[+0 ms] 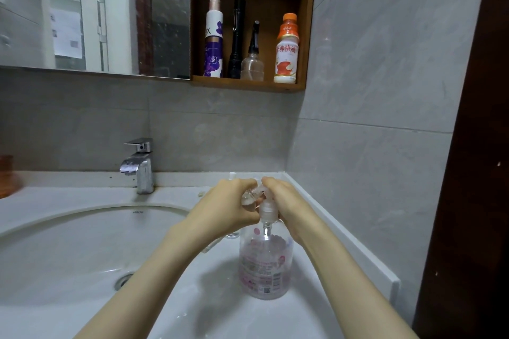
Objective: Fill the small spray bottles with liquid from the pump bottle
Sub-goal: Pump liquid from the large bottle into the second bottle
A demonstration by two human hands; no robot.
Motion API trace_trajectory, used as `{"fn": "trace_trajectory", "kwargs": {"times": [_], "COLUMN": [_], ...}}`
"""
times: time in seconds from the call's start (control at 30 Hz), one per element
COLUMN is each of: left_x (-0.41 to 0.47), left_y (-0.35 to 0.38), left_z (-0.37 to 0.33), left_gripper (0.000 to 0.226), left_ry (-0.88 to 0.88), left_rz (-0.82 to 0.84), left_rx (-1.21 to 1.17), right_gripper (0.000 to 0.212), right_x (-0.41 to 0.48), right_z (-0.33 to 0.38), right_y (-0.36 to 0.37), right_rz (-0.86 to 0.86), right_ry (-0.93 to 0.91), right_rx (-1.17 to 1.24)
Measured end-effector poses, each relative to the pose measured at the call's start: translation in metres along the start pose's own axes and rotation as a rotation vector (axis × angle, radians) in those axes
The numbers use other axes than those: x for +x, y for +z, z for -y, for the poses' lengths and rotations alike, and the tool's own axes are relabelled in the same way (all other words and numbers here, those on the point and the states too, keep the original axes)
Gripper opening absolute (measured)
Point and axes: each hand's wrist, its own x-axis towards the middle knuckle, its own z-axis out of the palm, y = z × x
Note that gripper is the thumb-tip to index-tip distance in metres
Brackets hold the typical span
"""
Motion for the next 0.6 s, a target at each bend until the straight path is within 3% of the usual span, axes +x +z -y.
{"fn": "trace_trajectory", "kwargs": {"times": [0.27, 0.43, 0.6], "left_x": [0.003, 0.003, 0.001], "left_y": [-0.002, 0.000, 0.003], "left_z": [-0.001, 0.001, 0.000], "left_gripper": [0.023, 0.024, 0.016], "left_ry": [0.009, 0.003, -0.002], "left_rz": [-0.013, 0.003, 0.015], "left_rx": [0.012, 0.046, 0.051], "right_gripper": [0.059, 0.024, 0.019], "right_x": [0.002, 0.000, -0.006], "right_z": [0.003, -0.001, -0.003], "right_y": [0.003, 0.002, 0.003], "right_rz": [-0.009, -0.044, -0.091], "right_ry": [-0.008, -0.103, -0.115], "right_rx": [-0.038, -0.080, -0.098]}}
